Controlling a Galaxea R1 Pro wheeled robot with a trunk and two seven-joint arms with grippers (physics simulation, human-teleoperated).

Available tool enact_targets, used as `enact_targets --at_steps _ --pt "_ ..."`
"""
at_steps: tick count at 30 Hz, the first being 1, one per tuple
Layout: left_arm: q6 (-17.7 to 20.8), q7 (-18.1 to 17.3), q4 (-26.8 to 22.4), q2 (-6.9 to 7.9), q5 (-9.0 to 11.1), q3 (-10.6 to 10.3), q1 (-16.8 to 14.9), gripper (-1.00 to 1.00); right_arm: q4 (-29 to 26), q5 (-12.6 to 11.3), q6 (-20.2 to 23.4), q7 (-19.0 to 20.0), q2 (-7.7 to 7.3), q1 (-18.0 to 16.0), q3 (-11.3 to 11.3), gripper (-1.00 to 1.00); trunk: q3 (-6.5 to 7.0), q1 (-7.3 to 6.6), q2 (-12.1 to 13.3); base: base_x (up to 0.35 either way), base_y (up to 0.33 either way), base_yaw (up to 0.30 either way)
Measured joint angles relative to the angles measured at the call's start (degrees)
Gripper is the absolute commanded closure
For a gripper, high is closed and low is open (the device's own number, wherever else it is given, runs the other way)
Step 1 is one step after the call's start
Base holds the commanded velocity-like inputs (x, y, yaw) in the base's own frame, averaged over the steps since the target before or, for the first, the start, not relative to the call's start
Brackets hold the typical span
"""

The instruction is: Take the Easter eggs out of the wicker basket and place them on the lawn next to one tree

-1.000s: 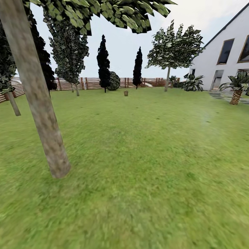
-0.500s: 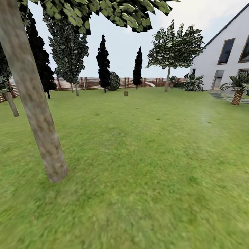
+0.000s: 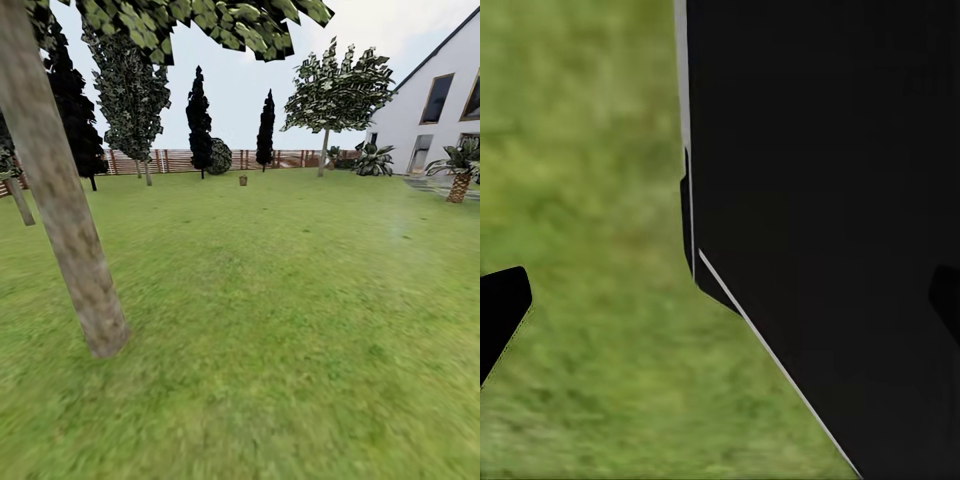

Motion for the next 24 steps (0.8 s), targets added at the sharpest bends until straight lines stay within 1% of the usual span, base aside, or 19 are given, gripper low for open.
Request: enact_targets --at_steps 18,24 --pt "-0.03 0.05 -0.07 0.01 0.08 0.0 0.0 -1.0 0.25 0.01 0.08 0.0 0.09 0.0 0.05 -1.0 0.0 0.0 0.0 0.337 0.0 -0.002" --pt "-0.03 0.06 -0.09 0.0 0.08 0.0 0.0 -1.0 0.44 -0.03 0.01 0.0 0.17 0.0 0.02 -1.0 0.0 0.0 0.0 0.337 0.0 -0.188"
